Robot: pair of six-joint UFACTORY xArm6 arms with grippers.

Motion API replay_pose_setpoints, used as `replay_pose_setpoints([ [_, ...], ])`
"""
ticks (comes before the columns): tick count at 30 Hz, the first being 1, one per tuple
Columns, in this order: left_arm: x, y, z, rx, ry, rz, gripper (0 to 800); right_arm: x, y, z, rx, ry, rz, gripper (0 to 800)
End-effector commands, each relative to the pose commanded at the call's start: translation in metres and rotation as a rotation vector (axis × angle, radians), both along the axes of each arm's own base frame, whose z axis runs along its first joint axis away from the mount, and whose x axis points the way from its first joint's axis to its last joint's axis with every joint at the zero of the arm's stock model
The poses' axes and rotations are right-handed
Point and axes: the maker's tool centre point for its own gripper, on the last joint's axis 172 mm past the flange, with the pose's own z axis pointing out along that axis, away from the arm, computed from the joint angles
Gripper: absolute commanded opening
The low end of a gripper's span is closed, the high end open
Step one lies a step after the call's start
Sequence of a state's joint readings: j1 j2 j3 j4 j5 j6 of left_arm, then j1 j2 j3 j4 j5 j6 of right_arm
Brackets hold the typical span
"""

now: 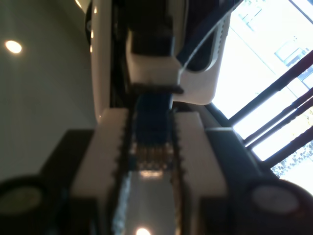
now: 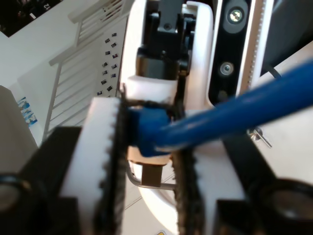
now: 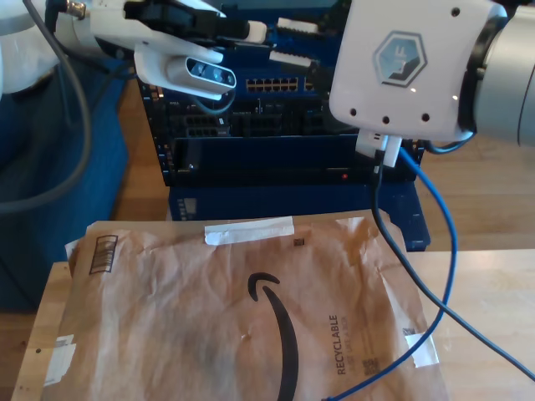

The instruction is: Grab the cable and plug it in

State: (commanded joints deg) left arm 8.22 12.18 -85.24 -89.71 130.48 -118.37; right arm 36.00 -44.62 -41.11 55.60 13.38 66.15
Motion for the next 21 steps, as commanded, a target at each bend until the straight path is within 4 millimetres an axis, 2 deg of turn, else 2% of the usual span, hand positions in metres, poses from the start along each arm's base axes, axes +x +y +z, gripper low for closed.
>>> replay_pose_setpoints([
  [3,0.0,0.0,0.001,-0.003,-0.007,0.001,433,0.0,0.0,0.001,0.001,-0.005,-0.001,36],
  [6,0.002,0.0,0.0,-0.003,-0.008,0.012,731,-0.001,0.001,-0.001,0.0,-0.001,0.0,33],
  [10,0.004,-0.001,0.0,0.005,-0.016,0.023,786,0.0,0.001,-0.003,-0.002,0.0,0.0,30],
  [13,0.02,-0.002,-0.003,0.018,-0.035,0.093,787,0.001,0.0,-0.014,-0.013,0.014,-0.005,22],
  [17,0.038,0.008,-0.03,0.115,-0.048,0.169,798,0.008,0.001,-0.044,-0.047,0.053,-0.011,3],
  [19,0.047,0.013,-0.042,0.172,-0.058,0.212,798,0.015,-0.008,-0.045,-0.049,0.038,-0.049,3],
  [21,0.053,0.029,-0.054,0.23,-0.092,0.262,798,0.017,-0.012,-0.055,-0.058,0.046,-0.064,2],
])
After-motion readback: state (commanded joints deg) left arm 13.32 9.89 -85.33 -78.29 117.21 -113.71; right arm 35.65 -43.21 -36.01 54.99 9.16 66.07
